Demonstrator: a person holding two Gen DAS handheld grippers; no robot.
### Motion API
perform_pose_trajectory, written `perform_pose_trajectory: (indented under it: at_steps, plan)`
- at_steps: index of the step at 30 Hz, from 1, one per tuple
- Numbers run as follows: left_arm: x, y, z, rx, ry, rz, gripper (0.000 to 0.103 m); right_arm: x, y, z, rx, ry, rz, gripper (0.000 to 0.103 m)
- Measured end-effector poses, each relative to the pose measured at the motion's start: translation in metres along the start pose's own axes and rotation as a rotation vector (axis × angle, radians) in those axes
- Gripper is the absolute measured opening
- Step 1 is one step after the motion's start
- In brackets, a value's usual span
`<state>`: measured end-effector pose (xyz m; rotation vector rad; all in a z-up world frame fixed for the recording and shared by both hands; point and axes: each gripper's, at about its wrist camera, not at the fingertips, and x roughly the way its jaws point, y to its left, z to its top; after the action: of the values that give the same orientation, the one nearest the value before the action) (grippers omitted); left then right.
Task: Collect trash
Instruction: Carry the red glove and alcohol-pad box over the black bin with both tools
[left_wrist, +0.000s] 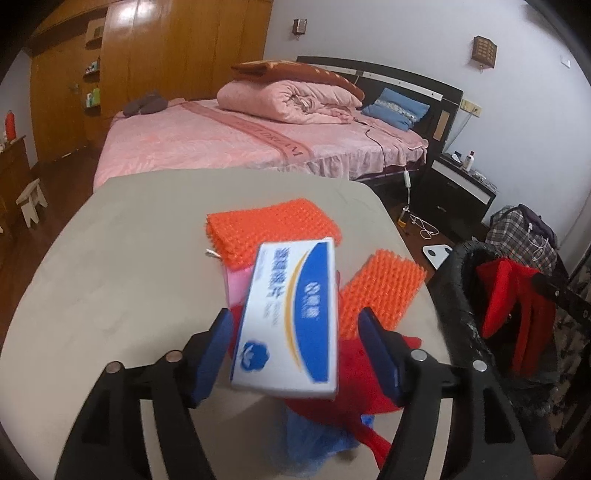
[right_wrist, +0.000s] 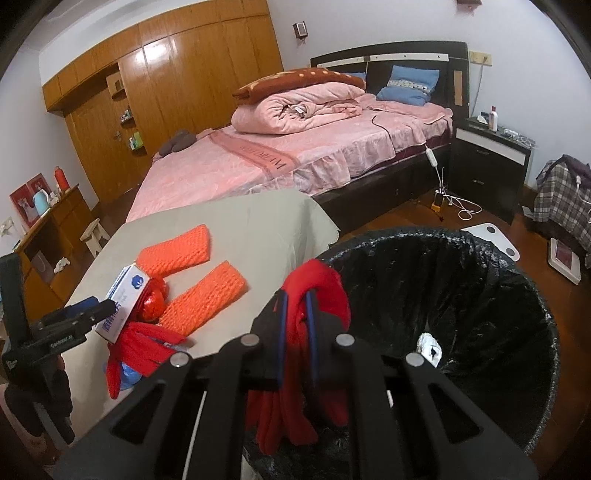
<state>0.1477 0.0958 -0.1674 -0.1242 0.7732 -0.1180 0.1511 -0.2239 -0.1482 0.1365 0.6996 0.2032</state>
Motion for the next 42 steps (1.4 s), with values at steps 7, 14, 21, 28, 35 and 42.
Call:
perform_pose_trajectory:
  at_steps: [7, 14, 21, 28, 35, 42]
  plan:
    - [0.019, 0.007, 0.008, -0.016, 0.038, 0.012, 0.071, 0.013, 0.016, 0.008, -0.028, -0.001, 0.031, 0.009]
    - [0.035, 0.019, 0.003, -0.04, 0.094, -0.005, 0.071, 0.028, 0.035, 0.014, -0.06, 0.016, 0.059, 0.009]
    - [0.032, 0.021, 0.004, -0.021, 0.083, -0.061, 0.057, 0.033, 0.049, 0.015, -0.09, 0.026, 0.073, 0.009]
    - [-0.004, 0.011, 0.027, -0.02, -0.02, -0.061, 0.057, 0.022, 0.051, 0.022, -0.099, -0.008, 0.078, 0.009]
    - [-0.031, -0.017, 0.053, 0.025, -0.08, -0.075, 0.057, -0.005, 0.041, 0.033, -0.082, -0.074, 0.074, 0.009]
    - [-0.037, -0.069, 0.055, 0.084, -0.087, -0.146, 0.057, -0.038, 0.016, 0.038, -0.058, -0.129, 0.028, 0.009]
